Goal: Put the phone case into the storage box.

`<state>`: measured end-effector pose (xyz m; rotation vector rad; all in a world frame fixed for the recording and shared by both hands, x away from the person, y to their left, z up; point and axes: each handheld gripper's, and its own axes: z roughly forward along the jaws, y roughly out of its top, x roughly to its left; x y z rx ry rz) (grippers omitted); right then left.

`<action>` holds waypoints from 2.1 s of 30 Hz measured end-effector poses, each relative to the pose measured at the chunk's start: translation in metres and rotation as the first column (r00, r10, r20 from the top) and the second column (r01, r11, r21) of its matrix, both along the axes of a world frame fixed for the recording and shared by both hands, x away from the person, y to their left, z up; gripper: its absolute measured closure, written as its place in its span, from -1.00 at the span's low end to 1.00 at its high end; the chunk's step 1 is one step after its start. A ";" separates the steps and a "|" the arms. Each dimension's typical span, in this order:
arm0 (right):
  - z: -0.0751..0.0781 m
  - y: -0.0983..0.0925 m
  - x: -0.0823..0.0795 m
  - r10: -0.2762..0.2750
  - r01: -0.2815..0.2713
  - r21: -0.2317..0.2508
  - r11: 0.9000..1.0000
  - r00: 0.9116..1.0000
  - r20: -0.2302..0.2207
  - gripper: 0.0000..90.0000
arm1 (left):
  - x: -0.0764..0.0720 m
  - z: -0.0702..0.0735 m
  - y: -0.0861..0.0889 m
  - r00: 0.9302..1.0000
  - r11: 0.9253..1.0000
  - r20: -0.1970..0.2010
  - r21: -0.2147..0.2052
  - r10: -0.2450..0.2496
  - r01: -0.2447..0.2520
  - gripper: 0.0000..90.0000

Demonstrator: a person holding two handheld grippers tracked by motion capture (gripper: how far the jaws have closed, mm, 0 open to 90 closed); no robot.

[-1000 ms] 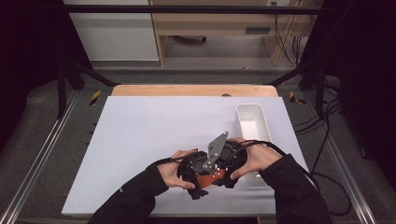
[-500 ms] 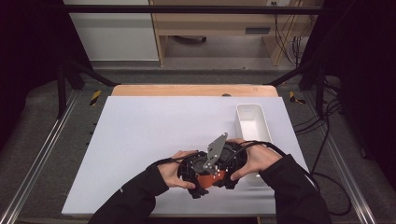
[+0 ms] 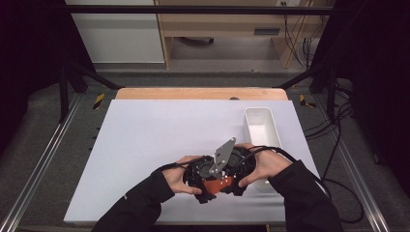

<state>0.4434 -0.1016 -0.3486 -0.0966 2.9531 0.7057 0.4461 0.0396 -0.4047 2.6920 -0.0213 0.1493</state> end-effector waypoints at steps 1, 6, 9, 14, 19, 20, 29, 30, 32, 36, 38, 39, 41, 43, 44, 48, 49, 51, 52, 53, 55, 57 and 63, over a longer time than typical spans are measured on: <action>0.000 0.000 0.000 0.002 -0.002 0.001 1.000 1.000 0.001 -0.65 | 0.000 0.000 0.000 1.000 1.000 0.000 -0.002 0.000 0.000 -0.65; 0.001 -0.001 -0.001 0.005 -0.005 0.008 1.000 1.000 0.006 -0.66 | -0.001 0.001 0.000 1.000 1.000 0.006 -0.015 0.005 -0.005 -0.65; 0.002 -0.002 -0.001 0.010 -0.010 0.014 1.000 1.000 0.010 -0.67 | -0.001 0.001 0.001 1.000 1.000 0.008 -0.023 0.008 -0.008 -0.65; 0.006 -0.006 -0.001 0.001 -0.003 0.064 0.998 1.000 0.032 -0.80 | 0.001 0.001 0.003 1.000 1.000 0.014 -0.028 0.014 -0.014 -0.65; 0.011 -0.010 -0.001 -0.004 0.000 0.105 0.995 0.999 0.047 -0.88 | 0.000 0.002 0.007 0.999 0.998 0.009 -0.057 0.030 -0.030 -0.65; 0.012 -0.011 -0.001 -0.008 0.003 0.113 0.994 0.999 0.048 -0.89 | 0.000 0.002 0.008 0.999 0.998 0.005 -0.059 0.034 -0.034 -0.65; 0.018 -0.025 -0.002 -0.051 0.039 0.185 0.982 0.997 0.059 -0.94 | 0.002 0.002 0.016 0.999 0.996 0.004 -0.083 0.042 -0.042 -0.65; 0.019 -0.027 -0.003 -0.055 0.042 0.194 0.980 0.997 0.062 -0.94 | 0.001 0.002 0.017 0.999 0.995 0.007 -0.092 0.047 -0.046 -0.65; 0.019 -0.029 -0.003 -0.061 0.047 0.207 0.977 0.996 0.061 -0.95 | 0.002 0.003 0.019 0.999 0.994 0.008 -0.098 0.048 -0.047 -0.65; 0.020 -0.034 -0.005 -0.079 0.061 0.241 0.969 0.995 0.065 -0.95 | 0.002 0.003 0.024 0.999 0.992 0.011 -0.119 0.050 -0.048 -0.65; 0.020 -0.036 -0.005 -0.084 0.065 0.252 0.966 0.994 0.065 -0.95 | 0.002 0.003 0.025 0.999 0.991 0.016 -0.124 0.050 -0.048 -0.65; 0.019 -0.038 -0.006 -0.091 0.071 0.268 0.961 0.994 0.061 -0.95 | 0.002 0.003 0.027 0.998 0.989 0.011 -0.136 0.054 -0.052 -0.65; 0.018 -0.040 -0.006 -0.095 0.073 0.281 0.957 0.993 0.066 -0.95 | 0.002 0.003 0.029 0.999 0.988 0.012 -0.148 0.052 -0.050 -0.65; 0.017 -0.042 -0.006 -0.097 0.074 0.288 0.955 0.993 0.067 -0.95 | 0.002 0.002 0.031 0.998 0.986 0.010 -0.161 0.056 -0.054 -0.65; 0.017 -0.042 -0.006 -0.095 0.071 0.296 0.953 0.993 0.070 -0.95 | 0.002 0.002 0.032 0.998 0.985 0.008 -0.165 0.059 -0.057 -0.65; 0.015 -0.044 -0.006 -0.103 0.078 0.317 0.945 0.993 0.063 -0.95 | 0.003 0.000 0.035 0.998 0.982 0.004 -0.178 0.064 -0.062 -0.65; 0.014 -0.045 -0.006 -0.103 0.078 0.323 0.943 0.993 0.063 -0.95 | 0.003 0.000 0.036 0.998 0.982 0.005 -0.180 0.064 -0.062 -0.65; 0.014 -0.046 -0.006 -0.107 0.080 0.334 0.939 0.992 0.062 -0.95 | 0.003 0.000 0.037 0.998 0.980 0.001 -0.188 0.066 -0.065 -0.65; 0.014 -0.046 -0.006 -0.107 0.080 0.338 0.938 0.992 0.060 -0.95 | 0.003 -0.001 0.038 0.998 0.979 0.006 -0.192 0.066 -0.064 -0.65; 0.013 -0.047 -0.007 -0.111 0.084 0.344 0.935 0.992 0.060 -0.95 | 0.003 -0.001 0.039 0.998 0.977 -0.001 -0.200 0.069 -0.068 -0.65; 0.012 -0.048 -0.007 -0.111 0.084 0.348 0.934 0.992 0.060 -0.95 | 0.003 -0.001 0.039 0.998 0.977 0.001 -0.204 0.069 -0.068 -0.65; 0.011 -0.049 -0.007 -0.117 0.089 0.360 0.929 0.992 0.057 -0.95 | 0.003 -0.002 0.040 0.997 0.973 -0.004 -0.218 0.071 -0.070 -0.65; 0.006 -0.052 -0.007 -0.130 0.100 0.391 0.915 0.990 0.050 -0.95 | 0.004 -0.002 0.044 0.997 0.963 -0.016 -0.256 0.076 -0.078 -0.65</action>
